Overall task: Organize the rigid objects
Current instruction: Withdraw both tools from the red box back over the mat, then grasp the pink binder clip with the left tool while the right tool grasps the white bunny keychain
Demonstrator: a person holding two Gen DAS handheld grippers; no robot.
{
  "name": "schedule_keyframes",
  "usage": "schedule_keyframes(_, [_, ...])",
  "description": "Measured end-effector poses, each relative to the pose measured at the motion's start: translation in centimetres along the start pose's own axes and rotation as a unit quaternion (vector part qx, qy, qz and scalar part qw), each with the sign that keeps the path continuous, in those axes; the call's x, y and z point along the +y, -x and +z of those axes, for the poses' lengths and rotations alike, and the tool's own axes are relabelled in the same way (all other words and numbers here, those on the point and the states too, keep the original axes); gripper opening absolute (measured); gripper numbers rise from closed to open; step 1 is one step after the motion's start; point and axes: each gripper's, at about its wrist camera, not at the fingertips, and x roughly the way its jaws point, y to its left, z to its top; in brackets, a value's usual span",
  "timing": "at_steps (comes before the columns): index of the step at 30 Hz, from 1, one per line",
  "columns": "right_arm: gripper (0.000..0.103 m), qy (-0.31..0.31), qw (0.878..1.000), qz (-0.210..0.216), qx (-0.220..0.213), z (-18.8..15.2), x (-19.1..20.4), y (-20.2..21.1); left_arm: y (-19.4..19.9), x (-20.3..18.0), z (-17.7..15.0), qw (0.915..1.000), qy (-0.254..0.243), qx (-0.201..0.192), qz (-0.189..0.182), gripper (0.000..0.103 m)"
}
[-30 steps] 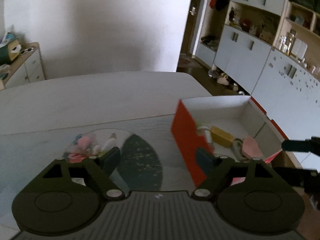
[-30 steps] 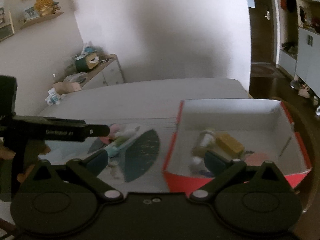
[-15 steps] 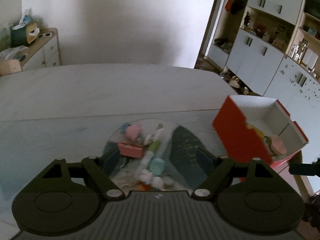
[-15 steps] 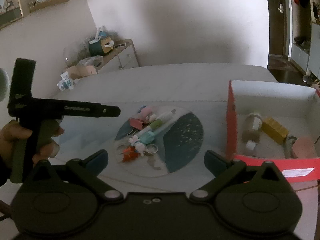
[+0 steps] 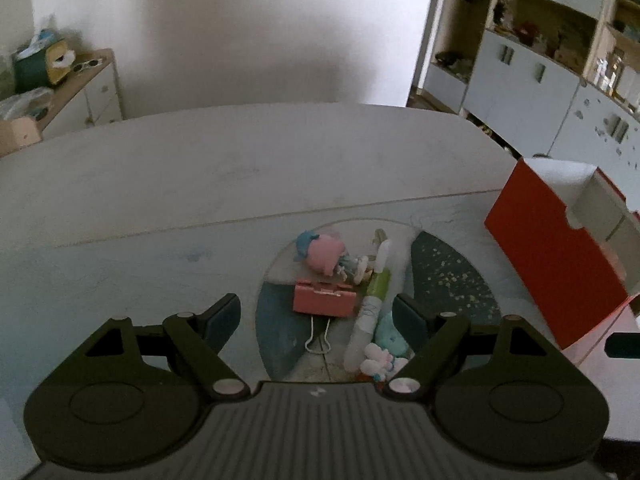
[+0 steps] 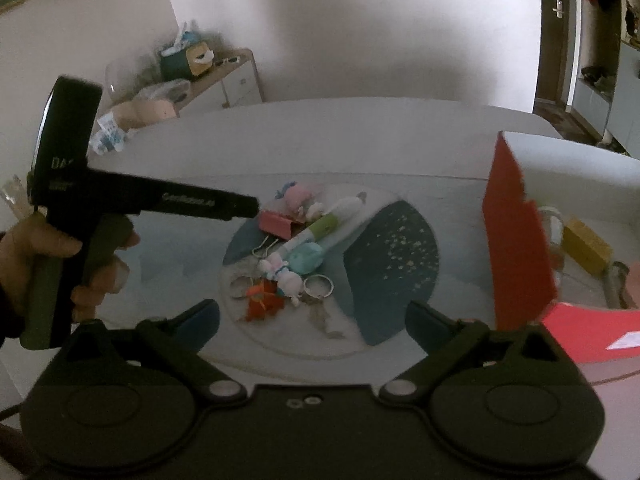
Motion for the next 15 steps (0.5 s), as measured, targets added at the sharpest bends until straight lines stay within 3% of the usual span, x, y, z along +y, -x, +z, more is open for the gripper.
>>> schedule_keyframes(15, [0.080,0.000,1.000,0.004,0.028,1.7,2.0,-8.7,-6.4,0.7,0.5,0.9994,-0.024,0.025,-0.006,0.083])
